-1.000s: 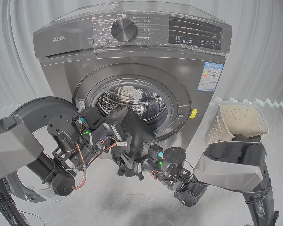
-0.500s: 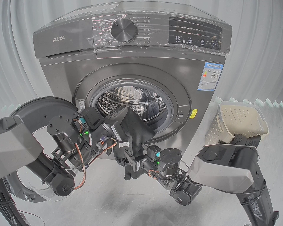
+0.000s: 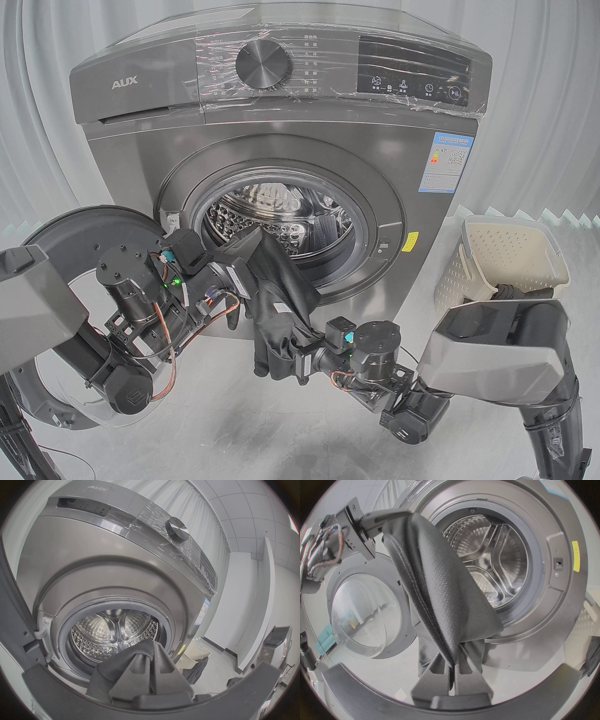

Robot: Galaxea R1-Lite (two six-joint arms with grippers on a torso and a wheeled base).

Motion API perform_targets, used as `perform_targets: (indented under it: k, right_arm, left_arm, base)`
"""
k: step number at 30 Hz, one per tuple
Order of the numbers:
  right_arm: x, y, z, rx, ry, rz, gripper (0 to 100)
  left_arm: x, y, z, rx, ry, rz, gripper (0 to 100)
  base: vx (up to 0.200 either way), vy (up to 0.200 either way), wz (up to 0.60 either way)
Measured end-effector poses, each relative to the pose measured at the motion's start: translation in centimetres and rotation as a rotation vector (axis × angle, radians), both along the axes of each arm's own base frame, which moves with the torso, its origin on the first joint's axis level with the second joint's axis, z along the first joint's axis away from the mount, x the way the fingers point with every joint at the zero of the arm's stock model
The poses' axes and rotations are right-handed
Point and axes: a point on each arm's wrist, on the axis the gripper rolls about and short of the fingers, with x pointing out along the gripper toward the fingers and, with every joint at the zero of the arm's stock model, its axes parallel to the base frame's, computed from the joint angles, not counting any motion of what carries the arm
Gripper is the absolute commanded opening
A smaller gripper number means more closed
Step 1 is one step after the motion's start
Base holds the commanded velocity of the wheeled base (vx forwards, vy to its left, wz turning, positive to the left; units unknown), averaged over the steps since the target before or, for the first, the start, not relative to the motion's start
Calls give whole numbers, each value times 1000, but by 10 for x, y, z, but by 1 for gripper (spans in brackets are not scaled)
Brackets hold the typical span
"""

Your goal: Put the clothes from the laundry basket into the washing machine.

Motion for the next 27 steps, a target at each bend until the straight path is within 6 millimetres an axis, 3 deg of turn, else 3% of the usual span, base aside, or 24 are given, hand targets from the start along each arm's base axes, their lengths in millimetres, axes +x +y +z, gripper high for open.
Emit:
perform_targets:
  k: [8, 14, 15, 27]
  right_arm:
    - [-1, -42, 35, -15, -13, -63, 0]
    - [0, -54, 60, 2, -56, -73, 0]
    - [0, -55, 63, 7, -63, -74, 0]
    - [-1, -58, 87, 41, -108, -78, 0]
  left_arm:
    - [-2, 7, -6, 20, 23, 8, 0]
    - [-5, 9, -9, 30, 34, 6, 0]
    - [-6, 9, -10, 32, 38, 6, 100]
    - [-11, 13, -21, 54, 85, 8, 100]
  base:
    - [0, 0, 0]
    - [0, 0, 0]
    - [0, 0, 0]
    - [0, 0, 0]
